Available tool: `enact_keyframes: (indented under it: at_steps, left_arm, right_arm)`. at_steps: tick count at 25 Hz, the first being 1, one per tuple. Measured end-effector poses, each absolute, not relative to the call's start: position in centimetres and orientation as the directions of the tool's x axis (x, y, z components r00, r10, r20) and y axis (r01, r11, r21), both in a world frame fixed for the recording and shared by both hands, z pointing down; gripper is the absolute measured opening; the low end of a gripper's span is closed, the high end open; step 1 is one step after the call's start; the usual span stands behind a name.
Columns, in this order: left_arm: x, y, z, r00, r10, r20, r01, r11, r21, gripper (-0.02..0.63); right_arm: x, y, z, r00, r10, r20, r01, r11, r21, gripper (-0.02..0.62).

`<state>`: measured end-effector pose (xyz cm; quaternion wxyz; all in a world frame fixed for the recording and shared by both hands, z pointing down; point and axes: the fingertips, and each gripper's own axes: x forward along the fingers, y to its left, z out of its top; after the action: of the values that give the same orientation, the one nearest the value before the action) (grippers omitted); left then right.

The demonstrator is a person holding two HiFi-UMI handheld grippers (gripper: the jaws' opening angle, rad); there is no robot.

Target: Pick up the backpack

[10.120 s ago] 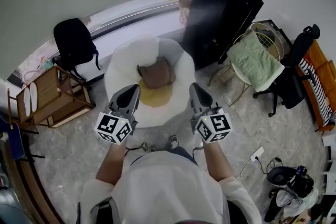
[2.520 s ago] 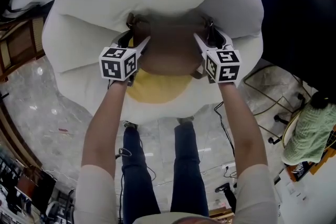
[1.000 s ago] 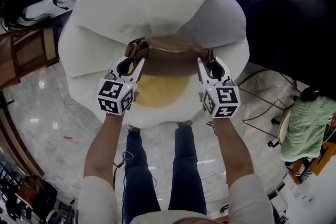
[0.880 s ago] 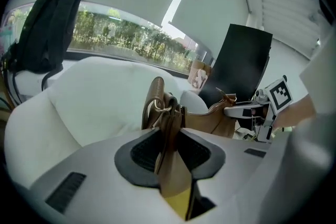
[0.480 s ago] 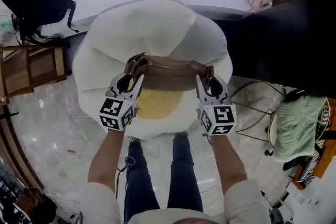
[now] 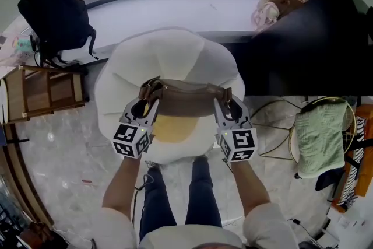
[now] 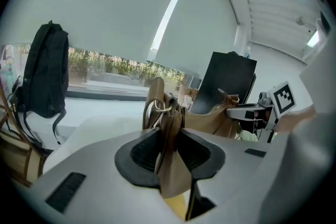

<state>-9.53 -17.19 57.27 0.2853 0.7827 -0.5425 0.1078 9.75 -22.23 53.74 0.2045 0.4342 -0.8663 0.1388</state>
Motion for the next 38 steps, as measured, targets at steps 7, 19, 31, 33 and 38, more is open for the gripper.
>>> enact_keyframes:
  at_steps: [7, 19, 31, 33, 38]
  left_arm:
    - [-8.3, -15.7, 50.4, 0.407, -0.794, 0.452, -0.906, -0.285, 0.314, 0.117]
    - [-8.6, -13.2, 39.6, 0.396, -0.843, 0.364, -0.909, -0.302, 0.289, 0.114]
    - [-8.1, -12.0, 29.1, 0.386, -0.886, 0.258, -0.917, -0.336, 0.217, 0.114]
    - [-7.8, -11.4, 27.9, 0.389, -0.887, 0.248, -0.915, -0.342, 0.213, 0.114]
    - [-7.5, -10.1, 25.3, 0.390, -0.893, 0.226, -0.915, -0.349, 0.202, 0.114]
  right_arm:
    - [11.2, -20.1, 47.0, -0.530, -0.724, 0.441, -0.824, 0.563, -0.066, 0.149]
    - [10.9, -17.6, 36.2, -0.542, -0.760, 0.358, -0.819, 0.573, -0.025, 0.149]
    - [11.8, -15.6, 26.2, -0.547, -0.800, 0.248, -0.825, 0.565, 0.000, 0.150]
    - [12.0, -15.1, 24.9, -0.543, -0.805, 0.238, -0.828, 0.561, 0.009, 0.150]
    - [12.4, -13.6, 22.4, -0.541, -0.815, 0.207, -0.831, 0.556, 0.013, 0.150]
